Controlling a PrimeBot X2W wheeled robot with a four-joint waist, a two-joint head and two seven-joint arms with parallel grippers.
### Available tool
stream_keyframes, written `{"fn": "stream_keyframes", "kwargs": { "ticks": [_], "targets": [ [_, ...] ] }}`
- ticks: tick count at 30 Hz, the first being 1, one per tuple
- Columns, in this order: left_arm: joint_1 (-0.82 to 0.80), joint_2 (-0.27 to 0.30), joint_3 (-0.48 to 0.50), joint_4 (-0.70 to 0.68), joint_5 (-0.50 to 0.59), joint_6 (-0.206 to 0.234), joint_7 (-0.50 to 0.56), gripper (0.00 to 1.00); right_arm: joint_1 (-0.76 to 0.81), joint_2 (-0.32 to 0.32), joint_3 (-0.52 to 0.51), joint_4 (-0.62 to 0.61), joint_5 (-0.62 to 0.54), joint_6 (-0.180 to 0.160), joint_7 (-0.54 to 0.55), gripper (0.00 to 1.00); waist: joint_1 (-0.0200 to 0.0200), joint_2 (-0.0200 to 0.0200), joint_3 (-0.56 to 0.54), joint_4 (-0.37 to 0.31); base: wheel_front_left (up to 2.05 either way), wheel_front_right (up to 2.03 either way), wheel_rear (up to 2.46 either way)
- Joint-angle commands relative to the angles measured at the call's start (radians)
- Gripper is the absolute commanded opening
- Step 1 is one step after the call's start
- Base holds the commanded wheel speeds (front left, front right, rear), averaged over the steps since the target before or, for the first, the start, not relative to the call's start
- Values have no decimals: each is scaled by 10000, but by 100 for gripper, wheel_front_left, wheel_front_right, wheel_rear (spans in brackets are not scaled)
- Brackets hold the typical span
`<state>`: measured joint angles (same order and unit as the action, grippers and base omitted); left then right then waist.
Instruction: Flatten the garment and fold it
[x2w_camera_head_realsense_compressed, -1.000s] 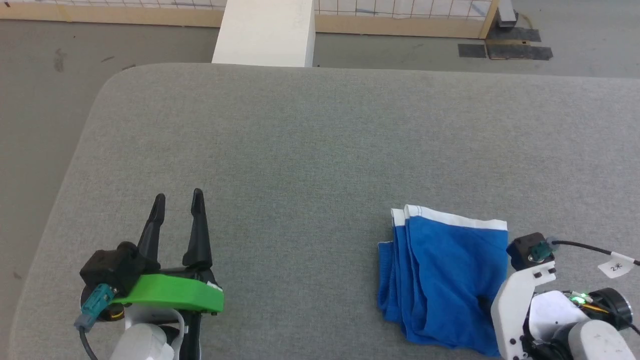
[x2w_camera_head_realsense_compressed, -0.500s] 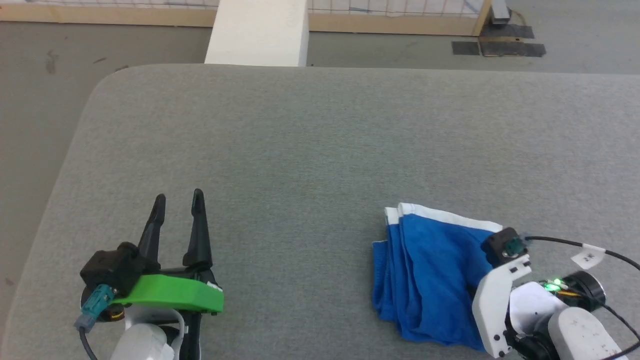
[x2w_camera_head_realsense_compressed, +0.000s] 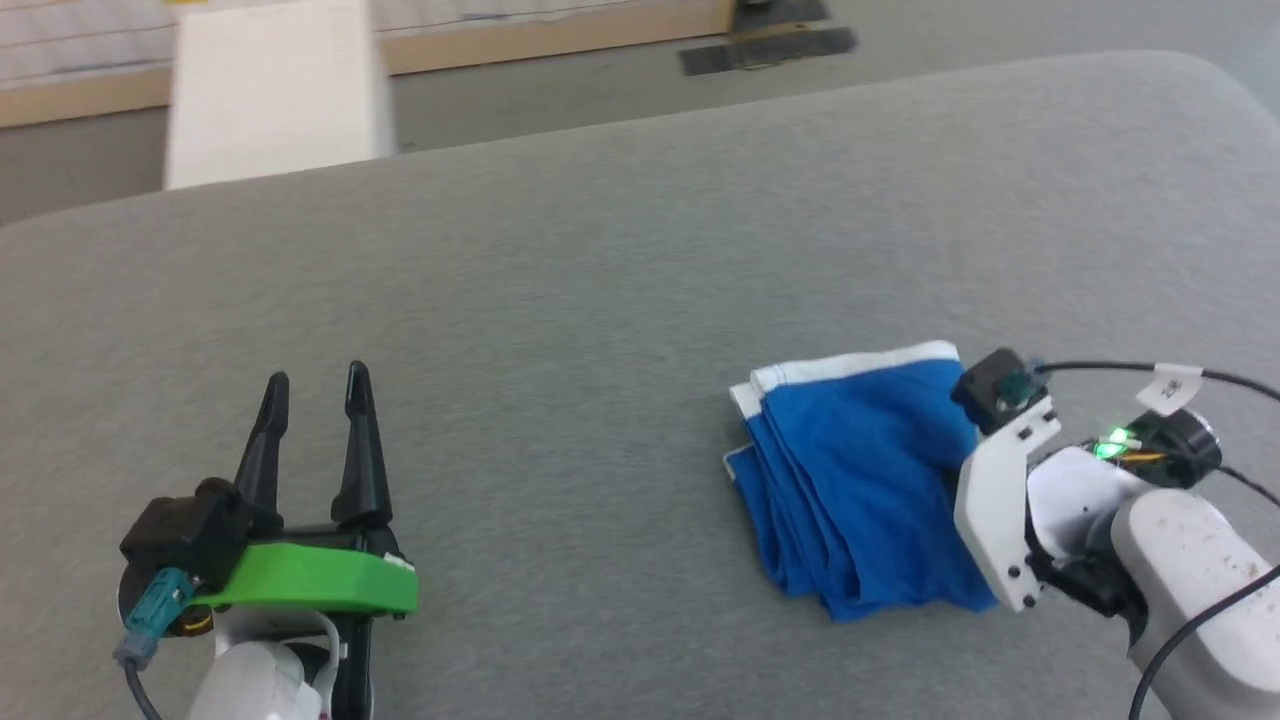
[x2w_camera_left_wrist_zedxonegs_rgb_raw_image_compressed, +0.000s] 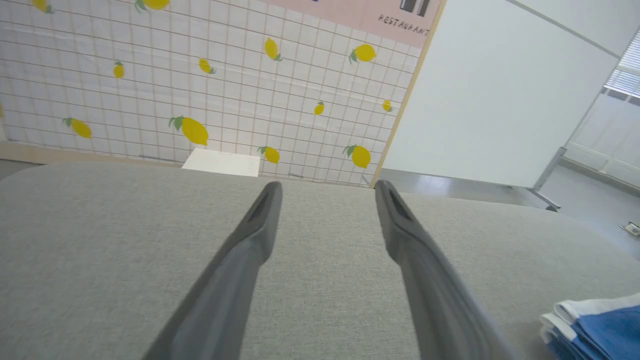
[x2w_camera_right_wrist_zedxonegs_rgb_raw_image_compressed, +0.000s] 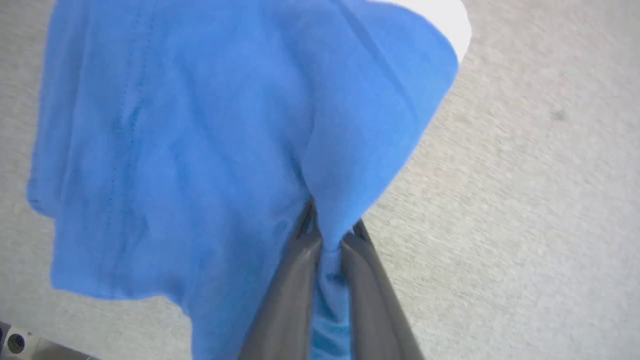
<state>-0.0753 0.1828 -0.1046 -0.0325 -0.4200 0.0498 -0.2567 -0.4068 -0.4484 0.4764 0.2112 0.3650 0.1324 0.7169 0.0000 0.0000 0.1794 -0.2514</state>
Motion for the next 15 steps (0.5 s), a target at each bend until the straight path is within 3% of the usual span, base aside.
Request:
{"fn": "stream_keyframes", "kwargs": {
  "ticks": [1,8,15],
  "targets": [
    [-184,110,4,-82,82,46,30,100,-327,-8,7,254,98,-17,-266,0,0,0,602,-1737,0,0,0],
    [-578,409,-51,-587,376,200,389,100,-1547,-269,-90,1618,-123,-17,-1503,0,0,0,1470,-2366,0,0,0],
    [-912,849,76,-1469,791,512,860,100,-2637,-961,-595,3034,-327,-17,-2527,0,0,0,2673,-2153,0,0,0]
  ]
}}
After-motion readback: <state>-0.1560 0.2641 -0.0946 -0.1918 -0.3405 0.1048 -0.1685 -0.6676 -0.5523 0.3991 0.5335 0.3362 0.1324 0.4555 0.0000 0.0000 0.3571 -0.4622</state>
